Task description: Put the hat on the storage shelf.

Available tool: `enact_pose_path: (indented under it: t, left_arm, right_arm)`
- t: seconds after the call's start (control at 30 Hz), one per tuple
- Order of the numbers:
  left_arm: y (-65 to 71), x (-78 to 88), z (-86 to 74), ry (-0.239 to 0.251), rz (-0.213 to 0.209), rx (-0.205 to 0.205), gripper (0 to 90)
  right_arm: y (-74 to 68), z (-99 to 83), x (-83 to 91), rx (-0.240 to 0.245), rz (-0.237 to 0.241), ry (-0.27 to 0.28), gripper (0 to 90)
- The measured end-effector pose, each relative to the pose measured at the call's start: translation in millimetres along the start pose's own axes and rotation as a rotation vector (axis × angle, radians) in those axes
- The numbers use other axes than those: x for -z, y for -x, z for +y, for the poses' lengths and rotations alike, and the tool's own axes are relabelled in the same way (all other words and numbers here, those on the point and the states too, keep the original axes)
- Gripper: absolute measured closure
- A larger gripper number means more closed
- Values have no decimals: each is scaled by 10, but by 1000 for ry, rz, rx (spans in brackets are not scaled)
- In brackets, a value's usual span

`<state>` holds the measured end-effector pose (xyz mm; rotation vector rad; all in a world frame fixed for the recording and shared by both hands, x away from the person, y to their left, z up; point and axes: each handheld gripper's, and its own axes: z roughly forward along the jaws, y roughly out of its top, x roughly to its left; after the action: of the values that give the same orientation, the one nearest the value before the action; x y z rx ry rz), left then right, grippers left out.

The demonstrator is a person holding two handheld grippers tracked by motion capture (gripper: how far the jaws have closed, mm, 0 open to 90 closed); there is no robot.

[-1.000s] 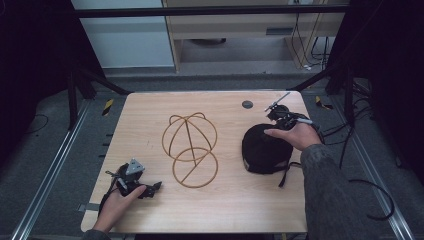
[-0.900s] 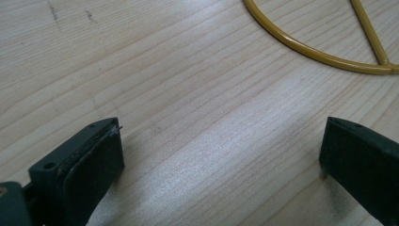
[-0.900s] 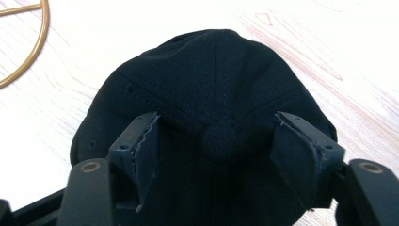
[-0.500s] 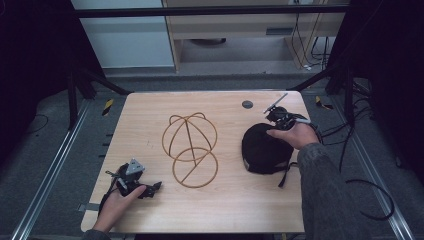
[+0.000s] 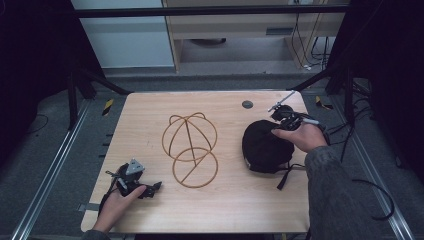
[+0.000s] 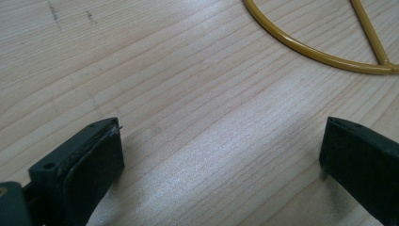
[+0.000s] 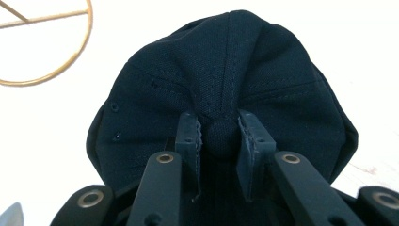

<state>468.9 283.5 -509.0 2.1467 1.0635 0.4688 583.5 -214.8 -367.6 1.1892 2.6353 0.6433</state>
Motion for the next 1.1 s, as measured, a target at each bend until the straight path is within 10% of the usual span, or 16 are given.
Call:
enact_pose_path:
  t: [1.1]
  left_arm:
    - [10, 11, -11, 0, -1, -1, 0]
  right_arm:
    - [-420, -55, 816, 94, 7, 213, 730]
